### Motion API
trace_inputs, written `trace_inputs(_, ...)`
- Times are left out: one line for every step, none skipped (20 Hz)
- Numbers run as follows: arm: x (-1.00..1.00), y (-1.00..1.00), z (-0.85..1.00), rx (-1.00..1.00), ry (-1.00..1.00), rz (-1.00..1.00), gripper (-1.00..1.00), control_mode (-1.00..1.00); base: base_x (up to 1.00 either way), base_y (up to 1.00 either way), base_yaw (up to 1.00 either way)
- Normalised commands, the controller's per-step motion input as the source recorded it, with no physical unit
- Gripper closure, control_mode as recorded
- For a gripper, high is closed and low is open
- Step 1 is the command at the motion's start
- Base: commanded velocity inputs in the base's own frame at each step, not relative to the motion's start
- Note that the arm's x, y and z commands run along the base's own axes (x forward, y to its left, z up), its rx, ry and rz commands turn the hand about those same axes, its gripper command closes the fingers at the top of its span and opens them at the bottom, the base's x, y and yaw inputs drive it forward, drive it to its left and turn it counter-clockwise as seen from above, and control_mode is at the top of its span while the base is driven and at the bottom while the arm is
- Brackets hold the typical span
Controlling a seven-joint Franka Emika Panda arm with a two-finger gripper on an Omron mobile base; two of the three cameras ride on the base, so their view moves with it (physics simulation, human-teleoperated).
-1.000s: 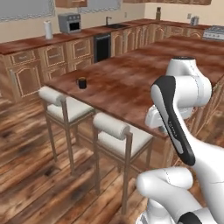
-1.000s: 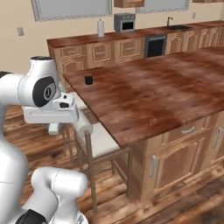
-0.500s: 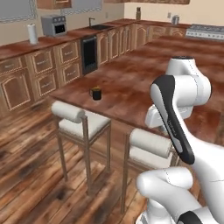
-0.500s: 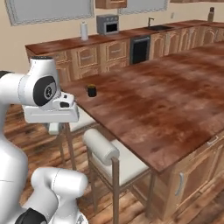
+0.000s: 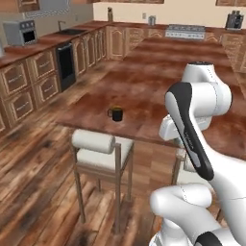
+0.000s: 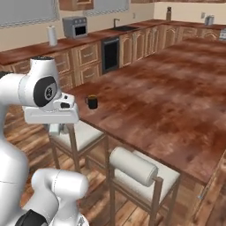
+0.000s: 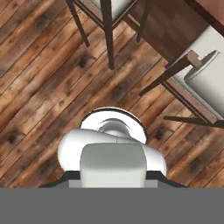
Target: Pick up the marshmallow and place it in the cup of hot chocolate on the dining counter.
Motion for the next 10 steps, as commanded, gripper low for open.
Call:
trace_inputs(0.00,0.00,0.00,0.00,0.00,0.00,1.00,1.00,0.06,1.00,-0.45)
trace_inputs(0.00,0.00,0.00,0.00,0.00,0.00,1.00,1.00,0.09,1.00,-0.44)
trace_inputs(0.00,0.00,0.00,0.00,0.00,0.00,1.00,1.00,0.11,1.00,-0.44)
trace_inputs(0.00,0.00,0.00,0.00,0.00,0.00,1.00,1.00,0.09,1.00,-0.45)
trace_inputs(0.00,0.00,0.00,0.00,0.00,0.00,1.00,1.00,0.08,1.00,-0.46)
trace_inputs(0.00,0.00,0.00,0.00,0.00,0.00,1.00,1.00,0.08,1.00,-0.46)
trace_inputs(0.00,0.00,0.00,0.00,0.00,0.00,1.00,1.00,0.01,1.00,-0.47)
trace_inputs(0.00,0.00,0.00,0.00,0.00,0.00,1.00,1.00,0.01,1.00,-0.47)
trace_inputs(0.00,0.00,0.00,0.00,0.00,0.00,1.00,1.00,0.09,1.00,-0.47)
trace_inputs(0.00,0.00,0.00,0.00,0.00,0.00,1.00,1.00,0.11,1.00,-0.50)
